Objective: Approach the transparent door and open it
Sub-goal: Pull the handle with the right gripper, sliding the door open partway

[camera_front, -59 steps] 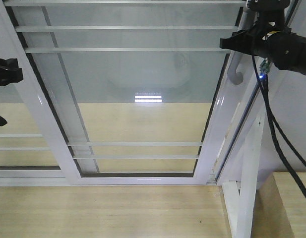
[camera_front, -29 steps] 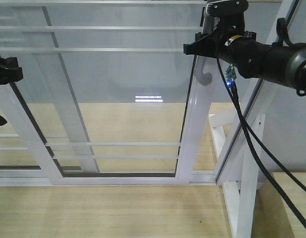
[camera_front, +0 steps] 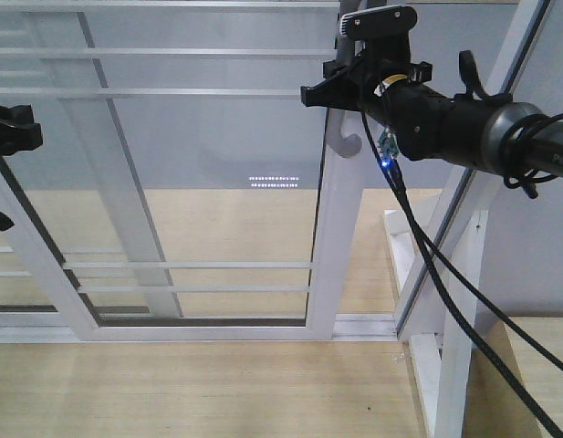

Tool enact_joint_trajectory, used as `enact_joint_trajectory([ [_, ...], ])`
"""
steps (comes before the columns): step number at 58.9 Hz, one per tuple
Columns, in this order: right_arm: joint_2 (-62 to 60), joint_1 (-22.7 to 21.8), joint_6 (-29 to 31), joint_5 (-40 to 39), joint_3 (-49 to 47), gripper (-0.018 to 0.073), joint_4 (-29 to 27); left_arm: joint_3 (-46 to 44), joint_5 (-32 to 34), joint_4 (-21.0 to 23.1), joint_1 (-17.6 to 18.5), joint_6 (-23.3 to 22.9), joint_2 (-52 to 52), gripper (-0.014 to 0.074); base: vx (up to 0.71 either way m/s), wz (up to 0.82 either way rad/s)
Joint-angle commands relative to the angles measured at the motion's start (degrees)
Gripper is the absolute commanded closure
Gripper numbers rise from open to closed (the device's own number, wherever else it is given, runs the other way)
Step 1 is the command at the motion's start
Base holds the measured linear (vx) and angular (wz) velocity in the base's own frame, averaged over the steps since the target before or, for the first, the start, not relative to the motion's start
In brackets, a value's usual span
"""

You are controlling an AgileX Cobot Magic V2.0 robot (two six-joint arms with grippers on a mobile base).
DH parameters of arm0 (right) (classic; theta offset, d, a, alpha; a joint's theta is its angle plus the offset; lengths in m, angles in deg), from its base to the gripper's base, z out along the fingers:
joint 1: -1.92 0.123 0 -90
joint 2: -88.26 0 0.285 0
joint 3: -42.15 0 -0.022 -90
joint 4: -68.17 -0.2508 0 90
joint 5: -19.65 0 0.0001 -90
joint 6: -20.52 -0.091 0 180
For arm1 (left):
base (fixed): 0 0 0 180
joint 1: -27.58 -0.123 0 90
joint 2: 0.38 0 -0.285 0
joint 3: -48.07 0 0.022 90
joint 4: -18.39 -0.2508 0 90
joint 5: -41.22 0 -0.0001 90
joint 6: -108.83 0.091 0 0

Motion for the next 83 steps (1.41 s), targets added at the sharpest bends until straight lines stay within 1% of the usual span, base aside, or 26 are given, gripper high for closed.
enact_joint_trajectory([
  [1,-3.9,4.1,-1.5,-2.0,-2.1,0.0565,0.9,-2.0,4.8,0.6,0.3,-0.4,-1.4,0.0074,0.00,0.00],
  [20,-1.8,8.6,-1.5,-1.9,-6.4,0.0565,1.1,-2.0,4.8,0.6,0.3,-0.4,-1.4,0.0074,0.00,0.00],
  [37,-1.1,9.7,-2.0,-0.7,-7.8,0.0560,1.1,-2.0,4.8,0.6,0.3,-0.4,-1.4,0.0074,0.00,0.00],
  [45,-1.1,10.4,-2.0,1.2,-7.8,0.0534,1.1,-2.0,4.8,0.6,0.3,-0.4,-1.4,0.0074,0.00,0.00],
  [51,-1.1,11.0,-2.0,1.7,-7.8,0.0482,1.1,-2.0,4.8,0.6,0.3,-0.4,-1.4,0.0074,0.00,0.00],
  [56,-1.1,11.4,-2.1,1.6,-7.8,0.0412,1.1,-2.0,4.8,0.6,0.3,-0.4,-1.4,0.0074,0.00,0.00],
  [60,-1.1,11.9,-2.1,1.6,-7.8,0.0342,1.1,-2.0,4.7,0.6,0.3,-0.4,-1.4,0.0074,0.00,0.00],
  [71,-1.1,12.6,-2.2,1.7,-7.8,0.0092,1.1,-2.0,4.8,0.6,0.3,-0.4,-1.4,0.0074,0.00,0.00],
  [78,-1.9,12.4,-2.2,3.3,-7.8,0.0009,1.1,-2.0,4.7,0.6,0.3,-0.4,-1.4,0.0074,0.00,0.00],
  [83,-4.0,12.4,-1.9,5.8,-7.8,-0.0008,1.0,-2.0,4.6,0.6,0.3,-0.4,-1.4,0.0074,0.00,0.00],
])
